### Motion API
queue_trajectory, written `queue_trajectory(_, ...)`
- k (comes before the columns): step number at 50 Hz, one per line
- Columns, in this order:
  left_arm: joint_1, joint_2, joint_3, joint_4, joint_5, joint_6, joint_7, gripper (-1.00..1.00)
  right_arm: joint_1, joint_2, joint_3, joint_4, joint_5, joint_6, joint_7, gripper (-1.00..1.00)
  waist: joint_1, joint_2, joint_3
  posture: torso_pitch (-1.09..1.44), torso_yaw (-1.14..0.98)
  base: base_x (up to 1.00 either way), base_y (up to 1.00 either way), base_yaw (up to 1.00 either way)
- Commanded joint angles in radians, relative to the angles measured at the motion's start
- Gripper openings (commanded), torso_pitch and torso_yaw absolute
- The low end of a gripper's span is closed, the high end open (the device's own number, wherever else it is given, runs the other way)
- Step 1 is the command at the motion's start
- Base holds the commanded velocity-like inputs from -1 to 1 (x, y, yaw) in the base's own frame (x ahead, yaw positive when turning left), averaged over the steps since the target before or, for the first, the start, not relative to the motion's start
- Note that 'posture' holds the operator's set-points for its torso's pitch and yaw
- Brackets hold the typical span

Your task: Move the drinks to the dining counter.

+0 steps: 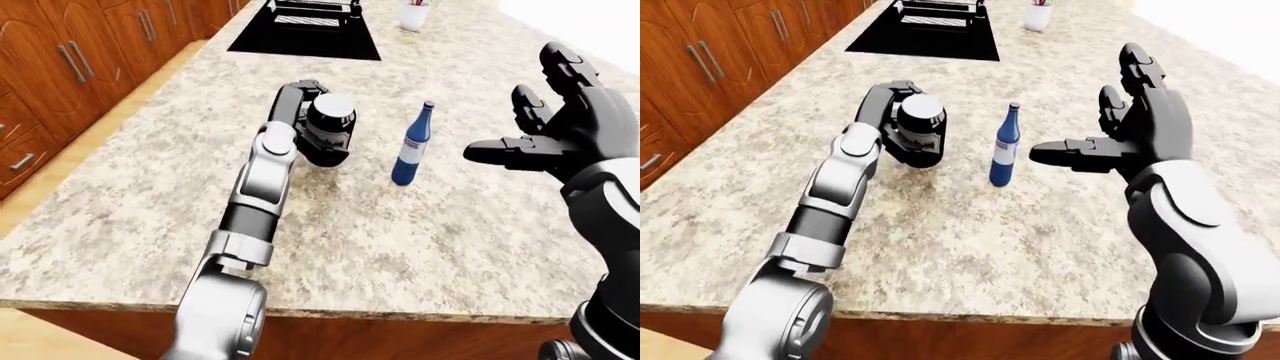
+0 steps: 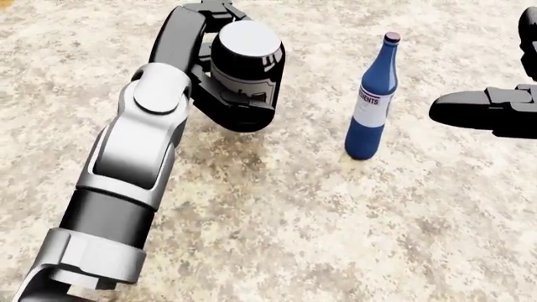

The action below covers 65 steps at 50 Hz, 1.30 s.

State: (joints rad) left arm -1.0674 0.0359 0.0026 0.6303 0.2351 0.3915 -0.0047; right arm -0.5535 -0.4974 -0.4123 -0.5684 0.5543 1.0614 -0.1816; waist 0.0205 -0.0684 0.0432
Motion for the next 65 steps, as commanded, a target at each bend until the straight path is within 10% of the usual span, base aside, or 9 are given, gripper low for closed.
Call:
queue_trajectory(1,-0.045,0.005,0.004,-0.048,-0.003,-0.047,0.01,-1.0,-0.024,-0.016,-0.018,-0.024,-0.001,-0.029,-0.008,1.0,0.0,-0.003,-0.031,0.0,0.0,0.0,0.0,0.0)
queue_trajectory(6,-0.04,0.003,-0.001,-0.034,0.004,-0.058,0.011,-1.0,-0.012,-0.01,-0.009,-0.023,-0.008,-0.042,-0.005,1.0,-0.001,-0.002,-0.031,0.0,0.0,0.0,0.0,0.0)
queue_trajectory(11,-0.03,-0.001,-0.005,-0.03,0.015,-0.06,0.0,-0.3,-0.005,0.001,0.003,-0.013,-0.023,-0.059,0.001,1.0,-0.001,0.0,-0.032,0.0,0.0,0.0,0.0,0.0)
queue_trajectory(23,-0.017,-0.004,-0.002,-0.036,0.022,-0.057,-0.012,0.08,0.004,0.009,0.002,-0.018,-0.039,-0.06,0.015,1.0,-0.003,0.003,-0.033,0.0,0.0,0.0,0.0,0.0)
queue_trajectory(35,-0.008,-0.004,-0.007,-0.065,0.025,-0.051,-0.032,0.98,0.007,0.019,0.001,-0.025,-0.047,-0.059,0.021,1.0,-0.003,0.004,-0.035,0.0,0.0,0.0,0.0,0.0)
queue_trajectory(51,0.153,0.07,0.024,-0.505,0.063,0.192,-0.154,1.0,-0.003,0.016,0.004,-0.048,-0.039,-0.04,0.015,1.0,-0.008,0.016,-0.031,0.0,0.0,0.0,0.0,0.0)
queue_trajectory(55,0.201,0.08,0.039,-0.612,0.031,0.244,-0.16,1.0,-0.009,0.016,0.004,-0.056,-0.037,-0.035,0.012,1.0,-0.012,0.03,-0.071,0.0,0.0,-0.36,0.0,0.0)
queue_trajectory(65,0.174,0.122,0.046,-0.819,0.02,0.426,-0.219,1.0,-0.024,0.011,0.006,-0.074,-0.034,-0.015,0.005,1.0,-0.015,0.039,-0.052,0.0,0.0,-0.51,0.0,0.0)
